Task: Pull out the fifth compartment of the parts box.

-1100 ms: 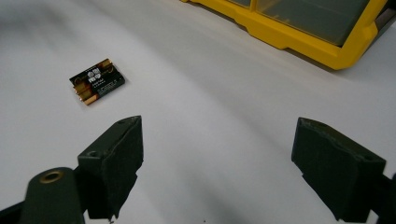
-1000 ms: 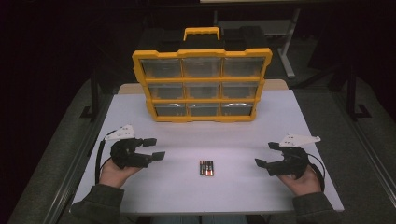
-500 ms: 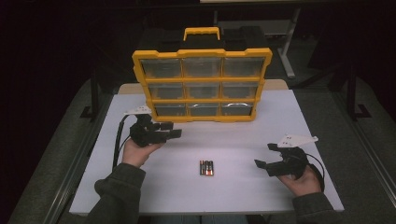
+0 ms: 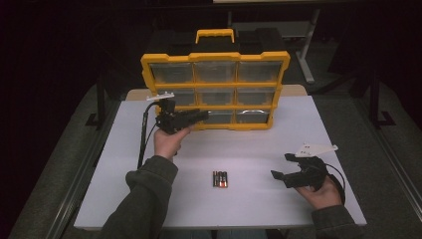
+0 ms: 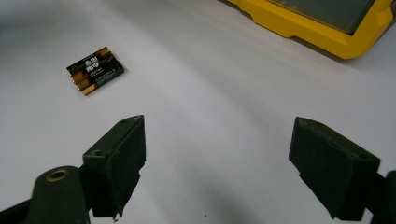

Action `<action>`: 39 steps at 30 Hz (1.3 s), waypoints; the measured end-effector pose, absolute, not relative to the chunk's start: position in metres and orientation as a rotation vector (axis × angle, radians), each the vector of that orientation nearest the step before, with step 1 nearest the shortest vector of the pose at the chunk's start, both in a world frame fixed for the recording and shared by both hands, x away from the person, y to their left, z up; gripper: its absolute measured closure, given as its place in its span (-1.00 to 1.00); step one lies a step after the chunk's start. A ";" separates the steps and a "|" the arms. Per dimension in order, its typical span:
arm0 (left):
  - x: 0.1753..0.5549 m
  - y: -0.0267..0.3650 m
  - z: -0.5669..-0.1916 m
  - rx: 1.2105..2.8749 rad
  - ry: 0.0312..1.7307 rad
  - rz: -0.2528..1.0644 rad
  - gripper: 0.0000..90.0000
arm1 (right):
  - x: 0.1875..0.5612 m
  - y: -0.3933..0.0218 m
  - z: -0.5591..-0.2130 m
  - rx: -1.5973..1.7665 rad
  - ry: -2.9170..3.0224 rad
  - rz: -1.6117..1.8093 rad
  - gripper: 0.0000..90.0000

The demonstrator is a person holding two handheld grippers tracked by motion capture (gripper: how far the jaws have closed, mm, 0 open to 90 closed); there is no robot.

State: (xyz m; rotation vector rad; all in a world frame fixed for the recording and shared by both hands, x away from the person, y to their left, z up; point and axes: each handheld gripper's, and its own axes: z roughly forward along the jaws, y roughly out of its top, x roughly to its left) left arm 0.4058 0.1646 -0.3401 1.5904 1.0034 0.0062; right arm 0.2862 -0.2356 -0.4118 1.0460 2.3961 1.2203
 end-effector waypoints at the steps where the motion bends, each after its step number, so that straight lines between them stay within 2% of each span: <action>1: 0.409 0.161 -0.340 1.569 1.020 0.002 0.03 | 0.286 -0.236 -0.412 1.052 2.398 1.223 -0.61; 11: 0.431 0.143 -0.340 1.425 1.110 -0.008 0.15 | 0.287 -0.237 -0.414 1.051 2.400 1.223 -0.62; 18: 0.436 0.130 -0.340 1.383 1.142 0.029 0.37 | 0.286 -0.237 -0.413 1.044 2.398 1.237 -0.59; 24: 0.442 0.126 -0.347 1.329 1.172 -0.008 0.54 | 0.284 -0.240 -0.413 1.039 2.395 1.243 -0.58; 29: 0.445 0.122 -0.351 1.285 1.170 -0.042 0.58 | 0.283 -0.243 -0.412 1.045 2.386 1.264 -0.58; 39: 0.441 0.118 -0.349 1.243 1.196 -0.006 0.66 | 0.282 -0.244 -0.412 1.037 2.388 1.286 -0.55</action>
